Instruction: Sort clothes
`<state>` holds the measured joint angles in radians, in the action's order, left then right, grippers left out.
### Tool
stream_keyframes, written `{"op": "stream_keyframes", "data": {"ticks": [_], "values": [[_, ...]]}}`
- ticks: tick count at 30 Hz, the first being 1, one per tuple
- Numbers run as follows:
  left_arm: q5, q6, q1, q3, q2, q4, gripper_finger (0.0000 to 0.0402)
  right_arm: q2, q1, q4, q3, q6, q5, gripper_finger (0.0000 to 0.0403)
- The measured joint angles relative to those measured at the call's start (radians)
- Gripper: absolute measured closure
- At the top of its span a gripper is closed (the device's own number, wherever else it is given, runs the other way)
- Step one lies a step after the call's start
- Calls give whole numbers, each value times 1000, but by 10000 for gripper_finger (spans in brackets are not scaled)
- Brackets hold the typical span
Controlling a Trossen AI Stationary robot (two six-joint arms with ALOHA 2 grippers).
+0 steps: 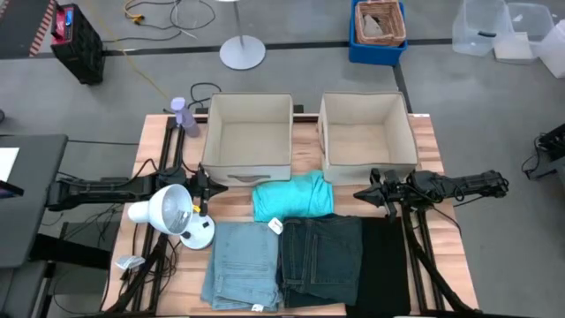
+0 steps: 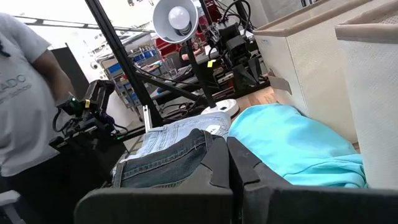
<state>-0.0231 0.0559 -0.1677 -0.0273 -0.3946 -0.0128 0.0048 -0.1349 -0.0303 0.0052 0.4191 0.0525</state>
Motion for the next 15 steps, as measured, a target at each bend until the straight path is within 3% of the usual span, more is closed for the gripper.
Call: {"op": "stream_keyframes", "data": {"ticks": [7, 9, 13, 15], "values": [[3, -6, 0, 0, 0, -45, 391, 0, 0, 0, 0, 0, 0, 403], [37, -149, 0, -4, 1, -54, 391, 0, 0, 0, 0, 0, 0, 403], [76, -574, 1, -15, 1, -110, 391, 0, 0, 0, 0, -1, 3, 403], [62, -723, 1, -19, 2, -204, 391, 0, 15, -13, 0, -27, 64, 403]]}}
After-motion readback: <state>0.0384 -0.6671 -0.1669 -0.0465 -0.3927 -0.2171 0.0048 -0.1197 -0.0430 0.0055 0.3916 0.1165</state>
